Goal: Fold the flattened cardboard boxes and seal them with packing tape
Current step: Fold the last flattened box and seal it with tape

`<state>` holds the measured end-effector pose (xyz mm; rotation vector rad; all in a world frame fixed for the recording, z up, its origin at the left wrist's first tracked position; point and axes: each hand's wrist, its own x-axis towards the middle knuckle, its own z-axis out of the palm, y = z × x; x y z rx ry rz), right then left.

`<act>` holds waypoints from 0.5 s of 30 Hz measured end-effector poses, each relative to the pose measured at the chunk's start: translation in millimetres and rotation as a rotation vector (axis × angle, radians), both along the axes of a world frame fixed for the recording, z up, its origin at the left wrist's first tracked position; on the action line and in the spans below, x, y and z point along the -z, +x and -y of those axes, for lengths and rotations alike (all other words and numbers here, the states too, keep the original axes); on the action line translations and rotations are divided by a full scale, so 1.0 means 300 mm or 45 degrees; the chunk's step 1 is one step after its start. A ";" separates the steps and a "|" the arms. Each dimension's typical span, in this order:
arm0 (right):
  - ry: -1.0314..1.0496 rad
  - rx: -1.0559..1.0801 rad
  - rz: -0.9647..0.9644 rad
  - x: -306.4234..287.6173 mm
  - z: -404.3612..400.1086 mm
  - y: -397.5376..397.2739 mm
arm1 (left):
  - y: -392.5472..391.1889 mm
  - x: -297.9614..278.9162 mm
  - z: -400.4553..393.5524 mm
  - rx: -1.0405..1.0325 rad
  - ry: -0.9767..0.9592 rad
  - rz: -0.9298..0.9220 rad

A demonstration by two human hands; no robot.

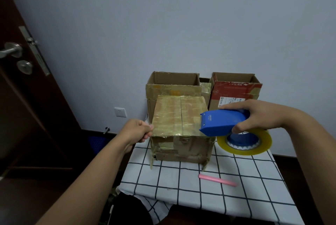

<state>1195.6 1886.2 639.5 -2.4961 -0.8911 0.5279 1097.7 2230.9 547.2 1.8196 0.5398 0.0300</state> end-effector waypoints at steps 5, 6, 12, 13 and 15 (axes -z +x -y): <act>-0.066 -0.003 -0.037 0.017 -0.021 0.016 | -0.002 0.006 -0.004 -0.013 0.023 -0.030; -0.066 -0.004 -0.046 0.017 -0.024 0.019 | -0.001 0.008 -0.008 -0.015 0.020 -0.031; -0.070 -0.001 -0.060 0.014 -0.023 0.026 | 0.001 0.009 -0.031 -0.008 0.001 -0.038; -0.075 -0.006 -0.062 0.014 -0.025 0.025 | 0.001 0.013 -0.031 -0.004 0.005 -0.045; -0.080 -0.012 -0.068 0.014 -0.031 0.021 | 0.002 0.022 -0.032 0.006 0.011 -0.063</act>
